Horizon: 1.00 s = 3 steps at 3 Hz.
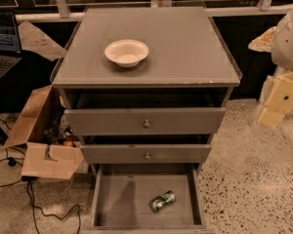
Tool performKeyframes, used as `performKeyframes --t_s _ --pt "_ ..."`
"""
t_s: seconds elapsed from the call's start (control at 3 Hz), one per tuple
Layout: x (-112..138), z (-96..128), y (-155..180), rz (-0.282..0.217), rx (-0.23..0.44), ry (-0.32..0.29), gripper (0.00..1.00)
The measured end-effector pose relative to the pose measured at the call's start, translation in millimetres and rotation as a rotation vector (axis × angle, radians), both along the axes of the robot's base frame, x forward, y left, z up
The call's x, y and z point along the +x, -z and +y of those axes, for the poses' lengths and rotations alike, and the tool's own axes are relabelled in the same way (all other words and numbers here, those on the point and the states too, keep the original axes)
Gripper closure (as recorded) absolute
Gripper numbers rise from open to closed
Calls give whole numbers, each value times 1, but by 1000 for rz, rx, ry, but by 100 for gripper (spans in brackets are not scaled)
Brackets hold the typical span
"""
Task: Pick green can from bottom drawer and place on counter
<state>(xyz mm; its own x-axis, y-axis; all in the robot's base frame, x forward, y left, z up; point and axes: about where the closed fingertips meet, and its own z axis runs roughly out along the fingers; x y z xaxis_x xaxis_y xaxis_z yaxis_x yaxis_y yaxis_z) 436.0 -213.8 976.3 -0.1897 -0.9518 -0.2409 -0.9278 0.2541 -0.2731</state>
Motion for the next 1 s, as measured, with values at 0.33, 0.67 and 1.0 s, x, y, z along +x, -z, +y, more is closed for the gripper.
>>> performKeyframes --t_s 0.33,0.67,1.0 --pt "2 9 27 -21 97 -33 0" --pt "9 21 57 -76 213 -75 0" --pt "16 34 86 -135 309 -136 0"
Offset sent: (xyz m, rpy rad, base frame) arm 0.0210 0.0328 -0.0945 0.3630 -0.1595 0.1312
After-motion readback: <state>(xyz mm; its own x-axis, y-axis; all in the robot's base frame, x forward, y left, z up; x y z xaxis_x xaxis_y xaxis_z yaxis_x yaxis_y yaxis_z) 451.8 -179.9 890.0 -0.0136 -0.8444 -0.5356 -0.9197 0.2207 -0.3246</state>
